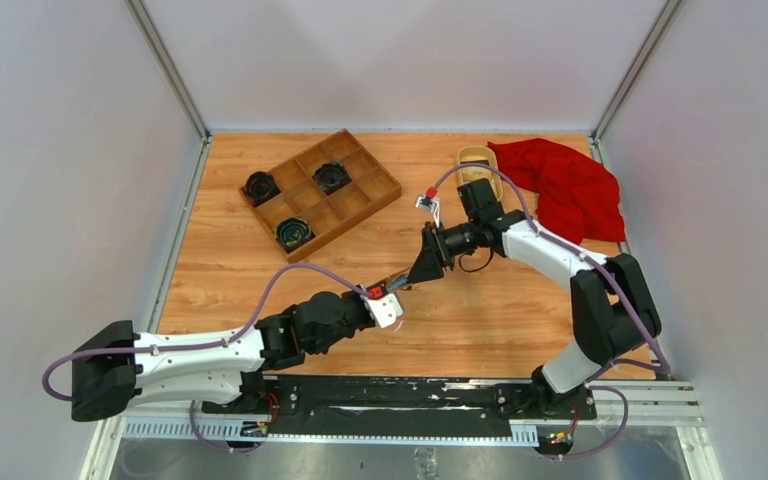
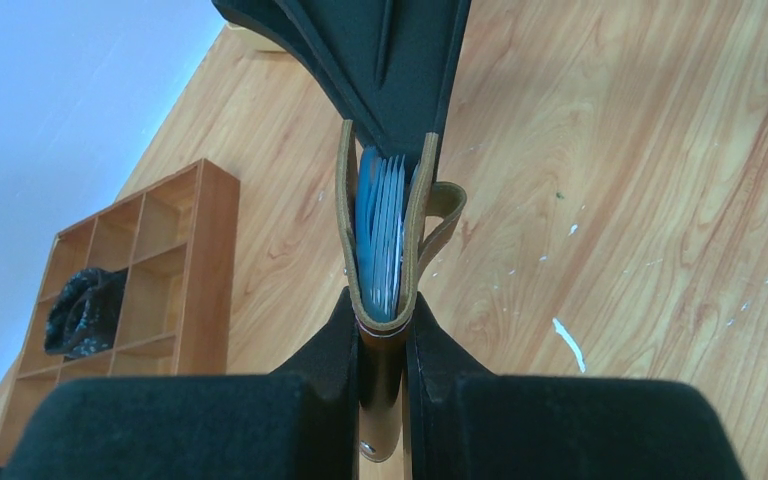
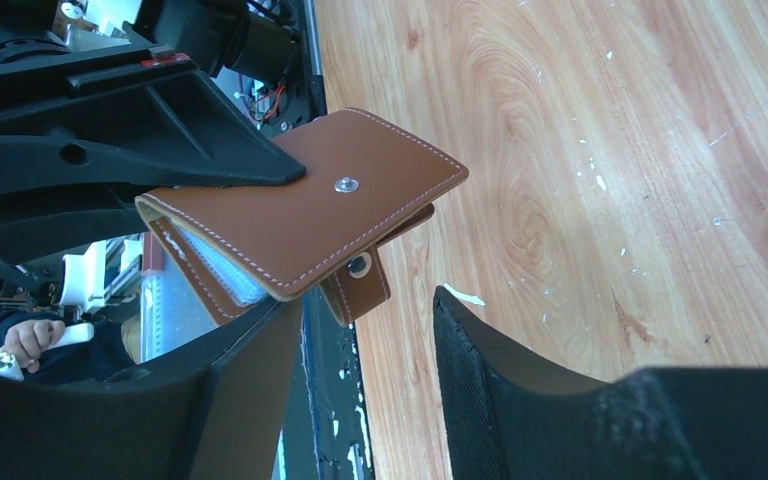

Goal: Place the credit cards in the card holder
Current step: Close the card holder at the center of the board.

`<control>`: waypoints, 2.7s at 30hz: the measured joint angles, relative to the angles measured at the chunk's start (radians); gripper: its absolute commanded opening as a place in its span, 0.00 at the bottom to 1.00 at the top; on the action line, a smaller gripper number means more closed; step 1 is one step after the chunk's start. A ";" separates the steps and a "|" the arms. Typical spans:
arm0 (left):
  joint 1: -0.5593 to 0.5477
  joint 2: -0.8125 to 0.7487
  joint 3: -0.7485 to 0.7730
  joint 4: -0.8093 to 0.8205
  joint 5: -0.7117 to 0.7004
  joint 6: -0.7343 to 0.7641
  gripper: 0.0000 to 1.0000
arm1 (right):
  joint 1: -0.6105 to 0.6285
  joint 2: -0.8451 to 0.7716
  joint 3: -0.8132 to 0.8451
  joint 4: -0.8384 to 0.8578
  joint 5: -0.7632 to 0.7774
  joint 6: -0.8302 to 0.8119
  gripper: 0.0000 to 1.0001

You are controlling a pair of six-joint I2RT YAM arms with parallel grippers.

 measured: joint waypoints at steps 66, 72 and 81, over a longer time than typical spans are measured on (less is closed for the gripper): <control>0.071 0.296 0.085 0.076 0.204 -0.346 0.66 | -0.108 0.037 0.063 -0.209 0.235 -0.457 0.44; 0.223 0.177 0.061 0.108 0.313 -0.582 0.50 | -0.108 -0.112 -0.040 -0.196 0.167 -0.625 0.40; 0.243 0.539 0.172 0.105 0.459 -0.738 0.24 | -0.107 0.042 -0.017 -0.204 0.180 -0.616 0.37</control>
